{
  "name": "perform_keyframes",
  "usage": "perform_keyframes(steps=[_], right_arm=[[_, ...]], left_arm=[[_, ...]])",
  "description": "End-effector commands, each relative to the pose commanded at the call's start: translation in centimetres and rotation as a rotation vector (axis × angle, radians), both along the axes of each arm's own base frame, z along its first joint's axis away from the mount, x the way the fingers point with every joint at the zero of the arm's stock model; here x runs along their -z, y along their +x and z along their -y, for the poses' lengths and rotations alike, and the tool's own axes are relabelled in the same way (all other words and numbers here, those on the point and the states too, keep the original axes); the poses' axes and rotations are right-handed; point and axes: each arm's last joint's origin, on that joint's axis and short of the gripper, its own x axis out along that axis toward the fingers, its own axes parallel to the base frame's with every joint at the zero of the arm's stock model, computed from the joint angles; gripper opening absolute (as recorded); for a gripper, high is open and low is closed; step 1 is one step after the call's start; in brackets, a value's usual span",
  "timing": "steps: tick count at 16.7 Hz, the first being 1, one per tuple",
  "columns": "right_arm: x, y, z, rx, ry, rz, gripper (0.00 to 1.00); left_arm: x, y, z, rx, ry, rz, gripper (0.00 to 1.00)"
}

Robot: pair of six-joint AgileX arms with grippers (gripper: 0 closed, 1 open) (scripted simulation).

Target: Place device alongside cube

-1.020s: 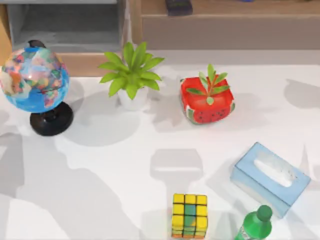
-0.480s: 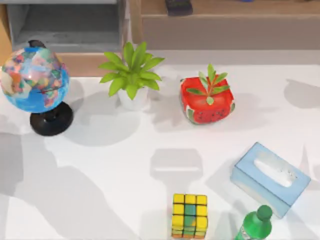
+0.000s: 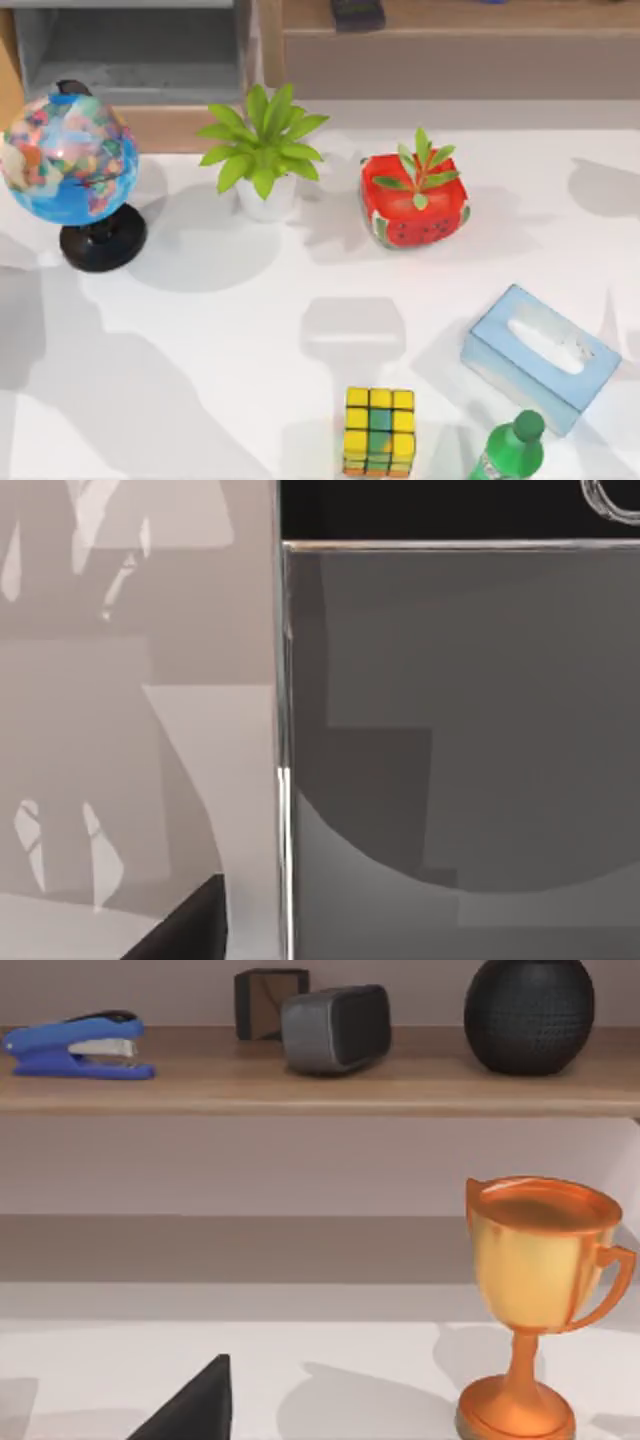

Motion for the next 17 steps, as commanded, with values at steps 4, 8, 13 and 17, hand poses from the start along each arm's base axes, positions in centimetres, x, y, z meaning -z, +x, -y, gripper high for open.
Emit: perform_keyframes(steps=[4, 8, 13, 17], right_arm=[[0.00, 0.00, 0.00, 0.000, 0.000, 0.000, 1.00], [0.00, 0.00, 0.00, 0.000, 0.000, 0.000, 1.00], [0.00, 0.00, 0.00, 0.000, 0.000, 0.000, 1.00], [0.00, 0.00, 0.00, 0.000, 0.000, 0.000, 1.00]], left_arm=[[0.00, 0.00, 0.00, 0.000, 0.000, 0.000, 0.55], [0.00, 0.00, 0.00, 0.000, 0.000, 0.000, 0.25], [0.00, 0.00, 0.00, 0.000, 0.000, 0.000, 0.00], [0.00, 0.00, 0.00, 0.000, 0.000, 0.000, 0.00]])
